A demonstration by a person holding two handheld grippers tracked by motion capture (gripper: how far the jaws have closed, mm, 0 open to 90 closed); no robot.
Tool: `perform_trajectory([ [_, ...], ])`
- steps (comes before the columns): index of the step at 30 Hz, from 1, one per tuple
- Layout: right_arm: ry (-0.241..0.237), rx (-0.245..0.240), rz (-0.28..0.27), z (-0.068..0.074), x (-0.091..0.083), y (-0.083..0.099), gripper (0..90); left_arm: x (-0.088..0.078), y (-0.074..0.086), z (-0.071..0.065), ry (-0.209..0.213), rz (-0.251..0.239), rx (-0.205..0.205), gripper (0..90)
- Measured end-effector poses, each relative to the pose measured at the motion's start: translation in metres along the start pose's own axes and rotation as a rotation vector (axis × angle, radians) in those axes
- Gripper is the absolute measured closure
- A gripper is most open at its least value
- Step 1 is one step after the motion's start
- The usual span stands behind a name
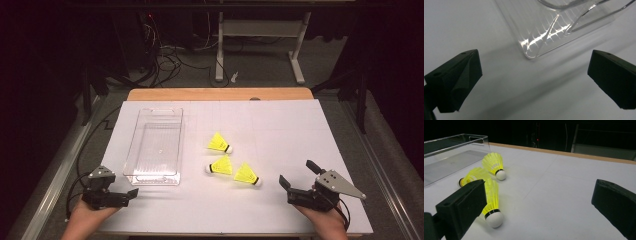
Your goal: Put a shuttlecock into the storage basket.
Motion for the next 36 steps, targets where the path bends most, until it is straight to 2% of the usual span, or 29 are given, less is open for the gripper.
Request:
perform_trajectory([
  [6, 0.005, -0.005, 0.01, 0.0, -0.002, -0.001, 0.4, 0.0, -0.001, -0.002, 0.025, 0.01, -0.002, 0.7],
  [8, 0.003, -0.003, 0.008, 0.0, -0.001, -0.001, 0.4, 0.0, -0.002, 0.0, 0.021, 0.02, 0.0, 0.7],
  [11, -0.003, 0.008, 0.016, 0.0, 0.0, 0.001, 0.3, 0.001, -0.003, -0.002, 0.027, 0.029, 0.004, 0.7],
  [13, -0.012, 0.033, 0.034, 0.0, 0.0, 0.002, 0.3, 0.003, -0.003, -0.003, 0.025, 0.04, 0.002, 0.6],
  [19, 0.008, 0.033, 0.021, -0.004, -0.001, 0.002, 0.2, 0.008, -0.007, -0.007, 0.013, 0.115, 0.001, 0.7],
  [21, 0.015, 0.037, 0.017, -0.005, -0.002, 0.003, 0.3, 0.008, -0.008, -0.007, -0.009, 0.135, 0.017, 0.7],
  [23, 0.015, 0.036, 0.019, -0.006, -0.002, 0.003, 0.3, 0.008, -0.008, -0.006, -0.022, 0.152, 0.01, 0.7],
  [28, 0.014, 0.04, 0.015, -0.006, -0.002, 0.002, 0.3, 0.01, -0.003, -0.003, 0.004, 0.237, 0.034, 0.2],
  [32, 0.012, 0.036, 0.022, -0.005, -0.001, 0.003, 0.3, 0.008, 0.0, 0.001, 0.023, 0.284, 0.028, 0.5],
  [36, 0.006, 0.037, 0.034, -0.003, 0.0, 0.005, 0.3, 0.006, 0.0, 0.002, 0.036, 0.31, 0.017, 0.5],
])
Point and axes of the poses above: each handheld gripper's, and its own axes: x roughly forward along the jaws, y roughly out of its underside, z roughly to its left, the point moved 4 cm from there along x, roughly forward along the jaws, and after that the axes turned 7 degrees about -z, right-handed, at the moved point
